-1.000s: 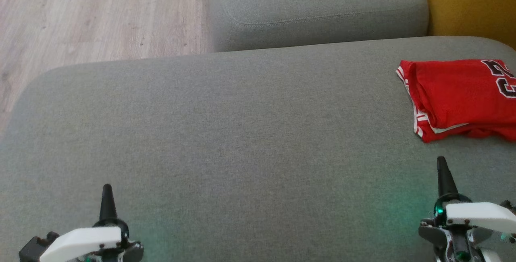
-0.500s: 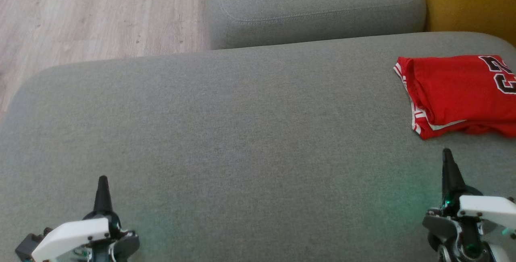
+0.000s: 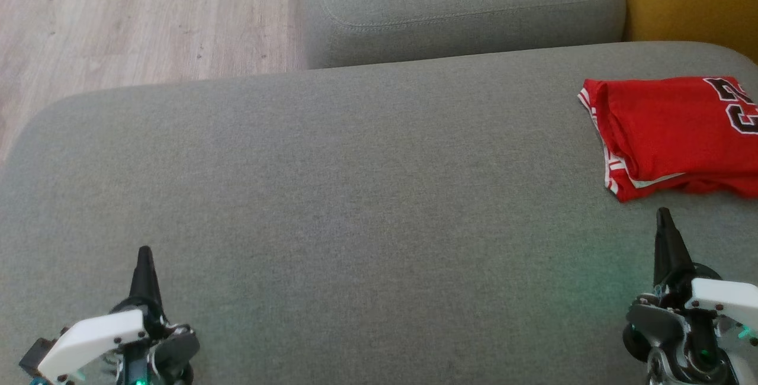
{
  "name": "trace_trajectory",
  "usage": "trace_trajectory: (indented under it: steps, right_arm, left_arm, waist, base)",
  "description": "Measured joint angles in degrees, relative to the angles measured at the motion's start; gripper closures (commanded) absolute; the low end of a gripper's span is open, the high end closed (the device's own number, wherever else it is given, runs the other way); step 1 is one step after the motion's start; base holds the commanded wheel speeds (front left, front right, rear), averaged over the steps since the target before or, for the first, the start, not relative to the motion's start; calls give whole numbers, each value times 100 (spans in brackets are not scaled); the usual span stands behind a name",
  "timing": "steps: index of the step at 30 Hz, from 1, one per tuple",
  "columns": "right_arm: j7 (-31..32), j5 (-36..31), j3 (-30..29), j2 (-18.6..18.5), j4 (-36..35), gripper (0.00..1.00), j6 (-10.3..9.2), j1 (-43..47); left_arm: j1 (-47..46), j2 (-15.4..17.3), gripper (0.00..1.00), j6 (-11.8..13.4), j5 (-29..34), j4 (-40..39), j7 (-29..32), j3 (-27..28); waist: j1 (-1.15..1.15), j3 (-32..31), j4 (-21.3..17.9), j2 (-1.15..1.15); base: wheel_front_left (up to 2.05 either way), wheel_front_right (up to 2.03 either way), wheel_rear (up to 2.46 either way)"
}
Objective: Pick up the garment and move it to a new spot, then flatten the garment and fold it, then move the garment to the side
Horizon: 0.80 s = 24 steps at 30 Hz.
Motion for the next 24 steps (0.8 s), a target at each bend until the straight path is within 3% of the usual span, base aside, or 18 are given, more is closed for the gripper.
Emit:
trace_trajectory:
  steps: [24]
  right_arm:
    - [25,0,-35,1,0,100,0,0]
  left_arm:
    - [-11,-4,100,0,0,0,8,10]
  waist:
    - [0,0,0,0]
  base:
    - [0,0,0]
